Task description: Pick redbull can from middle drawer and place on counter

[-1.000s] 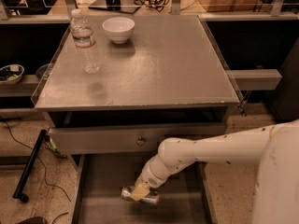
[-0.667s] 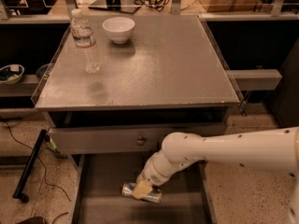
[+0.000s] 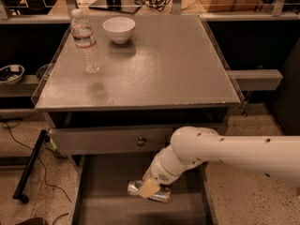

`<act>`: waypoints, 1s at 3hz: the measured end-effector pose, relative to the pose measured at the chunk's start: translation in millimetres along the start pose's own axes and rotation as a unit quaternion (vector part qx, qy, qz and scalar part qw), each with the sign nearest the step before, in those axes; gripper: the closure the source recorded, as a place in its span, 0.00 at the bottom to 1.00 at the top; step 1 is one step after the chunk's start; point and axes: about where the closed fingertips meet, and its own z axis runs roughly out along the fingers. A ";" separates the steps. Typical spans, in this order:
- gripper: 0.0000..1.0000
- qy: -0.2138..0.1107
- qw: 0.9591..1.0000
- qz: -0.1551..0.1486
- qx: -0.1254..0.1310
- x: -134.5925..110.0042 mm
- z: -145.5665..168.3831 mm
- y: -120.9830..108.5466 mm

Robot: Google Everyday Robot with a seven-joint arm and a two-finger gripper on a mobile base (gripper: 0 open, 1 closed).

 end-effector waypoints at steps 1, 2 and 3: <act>1.00 0.009 1.000 0.005 0.013 -1.9 -17.7 -1.5; 1.00 0.017 0.999 0.003 0.042 -7.1 -60.4 1.9; 1.00 0.026 0.997 -0.004 0.076 -13.7 -104.0 0.9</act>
Offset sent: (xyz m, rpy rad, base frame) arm -0.0001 -0.0465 0.1200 -0.1112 -0.1411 -0.0701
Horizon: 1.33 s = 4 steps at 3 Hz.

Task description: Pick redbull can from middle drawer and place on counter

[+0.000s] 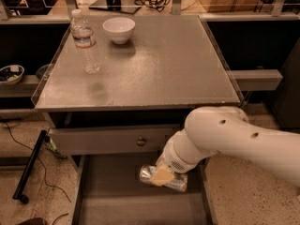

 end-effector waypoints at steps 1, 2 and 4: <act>1.00 0.006 1.000 0.000 0.029 -4.7 -36.7 -16.2; 1.00 0.007 0.999 0.000 0.035 -5.6 -43.1 -19.6; 1.00 0.019 0.994 -0.005 0.111 -20.7 -131.9 -52.2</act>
Offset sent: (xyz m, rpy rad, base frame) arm 0.0096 -0.0150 0.0298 -0.0280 -0.0383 -0.0216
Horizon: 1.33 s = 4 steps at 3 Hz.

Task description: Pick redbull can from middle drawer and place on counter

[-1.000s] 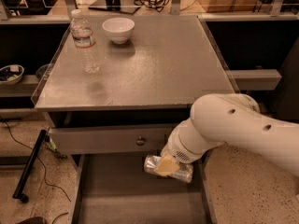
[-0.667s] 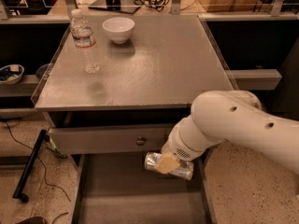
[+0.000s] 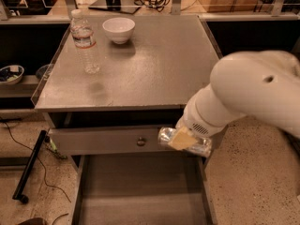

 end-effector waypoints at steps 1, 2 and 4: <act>1.00 -0.001 0.999 -0.007 0.032 -11.6 -41.5 -22.5; 1.00 -0.001 0.999 -0.007 0.032 -11.6 -41.5 -22.5; 1.00 0.020 0.996 0.024 0.089 3.0 -80.3 -65.1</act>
Offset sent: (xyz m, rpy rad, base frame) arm 0.0078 -0.0108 0.0387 -0.0229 -0.0508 -0.0120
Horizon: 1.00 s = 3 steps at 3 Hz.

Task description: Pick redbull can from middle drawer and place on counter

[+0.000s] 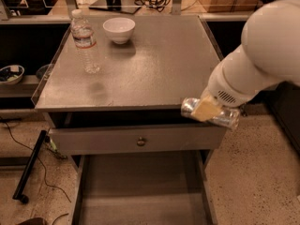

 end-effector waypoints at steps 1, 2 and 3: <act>1.00 0.010 1.000 -0.003 0.021 -2.3 -15.0 -34.5; 1.00 0.008 1.000 -0.016 0.021 -18.6 -12.6 -66.6; 1.00 0.001 0.999 -0.031 0.016 -46.4 -1.2 -94.7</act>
Offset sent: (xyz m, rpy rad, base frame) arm 0.0975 -0.0235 0.0565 -0.0502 -0.0363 0.0359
